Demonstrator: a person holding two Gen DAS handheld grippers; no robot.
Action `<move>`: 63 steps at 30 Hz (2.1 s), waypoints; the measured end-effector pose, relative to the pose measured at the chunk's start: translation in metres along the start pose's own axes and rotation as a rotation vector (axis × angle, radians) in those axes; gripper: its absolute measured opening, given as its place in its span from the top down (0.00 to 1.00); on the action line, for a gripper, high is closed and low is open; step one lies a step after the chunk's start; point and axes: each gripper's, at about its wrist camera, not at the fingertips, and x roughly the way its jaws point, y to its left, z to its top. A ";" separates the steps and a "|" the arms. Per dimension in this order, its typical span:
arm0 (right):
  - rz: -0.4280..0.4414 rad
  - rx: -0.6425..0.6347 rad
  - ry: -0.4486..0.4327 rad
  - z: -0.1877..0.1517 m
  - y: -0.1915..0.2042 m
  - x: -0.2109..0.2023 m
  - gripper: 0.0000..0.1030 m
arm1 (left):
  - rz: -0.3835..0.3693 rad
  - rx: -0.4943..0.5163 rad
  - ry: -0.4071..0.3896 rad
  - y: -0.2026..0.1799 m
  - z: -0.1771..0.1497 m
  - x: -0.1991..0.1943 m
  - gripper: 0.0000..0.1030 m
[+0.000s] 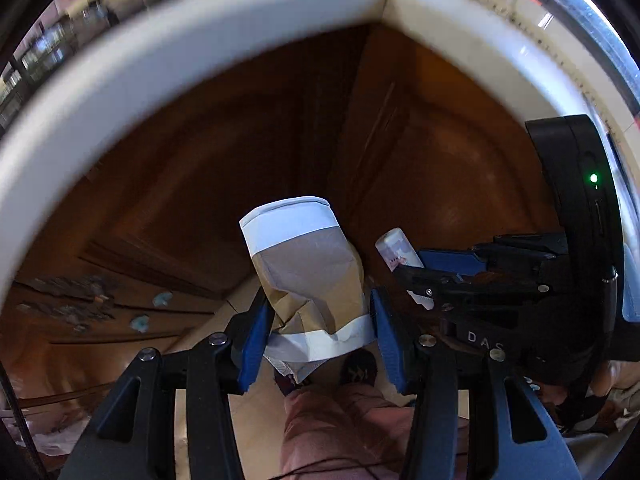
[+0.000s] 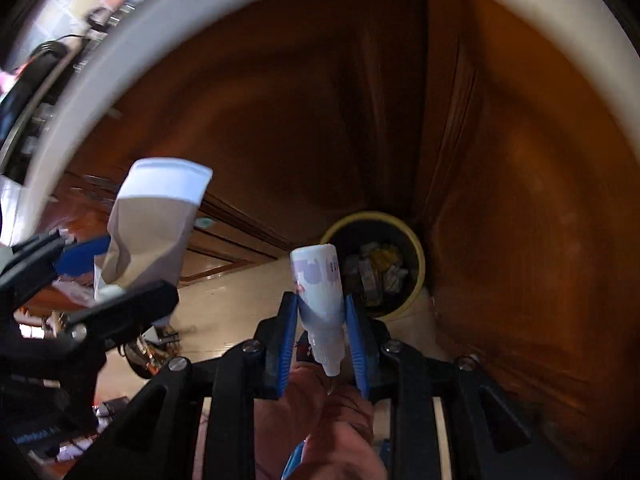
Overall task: Collect trash
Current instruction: 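Lift the bottle and paper cup and carry them down over the bin, then open both tools to drop the bottle and cup into the bin, then raise both empty tools toward the red packet and silver foil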
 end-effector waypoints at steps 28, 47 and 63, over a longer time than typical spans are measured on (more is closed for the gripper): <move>-0.051 0.240 0.098 -0.010 -0.086 0.239 0.15 | -0.049 0.045 0.133 0.063 -0.010 0.235 0.19; -0.071 0.144 -0.075 0.021 -0.002 0.032 0.15 | -0.053 -0.065 -0.049 0.054 -0.013 0.014 0.19; -0.217 0.001 -0.351 0.080 0.048 -0.186 0.31 | -0.021 -0.061 -0.421 0.024 0.038 -0.212 0.19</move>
